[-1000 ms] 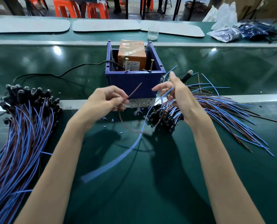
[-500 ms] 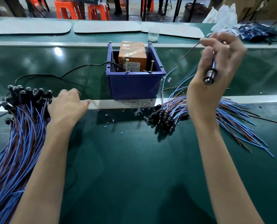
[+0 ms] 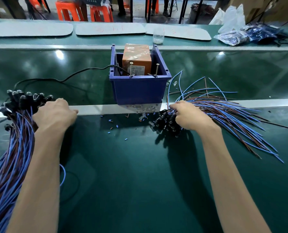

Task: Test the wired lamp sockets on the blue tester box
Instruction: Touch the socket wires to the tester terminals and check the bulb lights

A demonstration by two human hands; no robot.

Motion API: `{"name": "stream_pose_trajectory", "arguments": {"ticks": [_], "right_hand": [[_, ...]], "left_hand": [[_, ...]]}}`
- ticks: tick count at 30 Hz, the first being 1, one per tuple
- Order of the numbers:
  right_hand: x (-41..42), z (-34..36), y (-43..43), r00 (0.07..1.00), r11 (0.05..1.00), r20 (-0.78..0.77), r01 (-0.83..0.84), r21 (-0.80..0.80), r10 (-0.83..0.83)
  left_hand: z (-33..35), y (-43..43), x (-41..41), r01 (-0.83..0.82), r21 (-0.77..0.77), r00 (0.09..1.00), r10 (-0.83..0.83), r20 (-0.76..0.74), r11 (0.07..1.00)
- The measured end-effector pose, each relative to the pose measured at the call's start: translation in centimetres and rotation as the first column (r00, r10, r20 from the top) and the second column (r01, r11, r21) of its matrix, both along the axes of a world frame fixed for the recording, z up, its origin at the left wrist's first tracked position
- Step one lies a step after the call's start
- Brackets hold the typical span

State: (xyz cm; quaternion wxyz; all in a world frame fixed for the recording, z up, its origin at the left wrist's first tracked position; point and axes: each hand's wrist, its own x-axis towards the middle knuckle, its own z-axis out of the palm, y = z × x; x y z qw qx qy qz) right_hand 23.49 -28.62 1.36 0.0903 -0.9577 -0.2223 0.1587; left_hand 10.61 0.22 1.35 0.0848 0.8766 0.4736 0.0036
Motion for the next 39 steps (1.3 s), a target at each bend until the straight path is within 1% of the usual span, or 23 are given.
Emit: {"name": "stream_pose_trajectory", "arguments": {"ticks": [2,6,12,17,21,23,26,29,32,35,37,39], "right_hand": [[0.1,0.2,0.1,1.000,0.999,0.010,0.025,0.034,-0.026],[0.3,0.2,-0.2,1.000,0.997,0.001,0.023,0.077,-0.023],[0.2,0.6,0.0,1.000,0.995,0.013,-0.004,0.101,0.003],[0.1,0.5,-0.1,1.000,0.995,0.015,-0.001,0.102,-0.001],[-0.2,0.8,0.0,1.000,0.992,0.023,0.009,0.127,-0.012],[-0.4,1.0,0.1,0.999,0.986,0.037,0.019,0.163,-0.025],[-0.6,1.3,0.3,0.997,0.977,0.077,0.001,0.214,-0.018],[-1.0,1.8,0.7,0.994,0.932,0.112,-0.042,0.360,0.001],[-1.7,2.6,1.2,0.990,0.830,0.132,-0.112,0.546,0.047],[-2.9,3.3,1.9,0.987,0.670,0.056,-0.142,0.729,0.148],[-3.8,3.6,2.3,0.970,0.585,-0.002,-0.145,0.798,0.244],[-4.5,3.8,2.9,0.934,0.508,-0.058,-0.139,0.850,0.353]], "left_hand": [[-0.2,0.1,0.0,0.010,0.003,1.000,-0.010,-0.001,1.000],[-0.5,0.4,-0.1,0.030,-0.017,0.999,-0.029,0.036,0.999],[-1.2,0.1,-0.1,0.043,-0.037,0.999,-0.043,0.012,0.998],[-1.1,0.4,-0.3,0.006,-0.042,0.994,-0.001,0.108,0.999],[-0.4,0.6,-0.7,0.050,0.015,0.962,-0.052,0.269,0.999],[0.1,0.8,-0.7,0.095,0.010,0.913,-0.091,0.398,0.995],[0.8,0.6,-0.6,0.191,-0.052,0.798,-0.125,0.589,0.980],[2.0,-0.4,-0.6,0.287,-0.067,0.662,-0.148,0.735,0.955],[4.3,-2.7,-0.4,0.396,-0.059,0.485,-0.154,0.861,0.917],[6.5,-6.5,-0.5,0.567,-0.051,0.299,-0.147,0.943,0.822],[7.3,-8.9,-0.7,0.680,-0.045,0.226,-0.151,0.962,0.732],[7.5,-11.1,-0.6,0.771,-0.056,0.205,-0.163,0.965,0.634]]}}
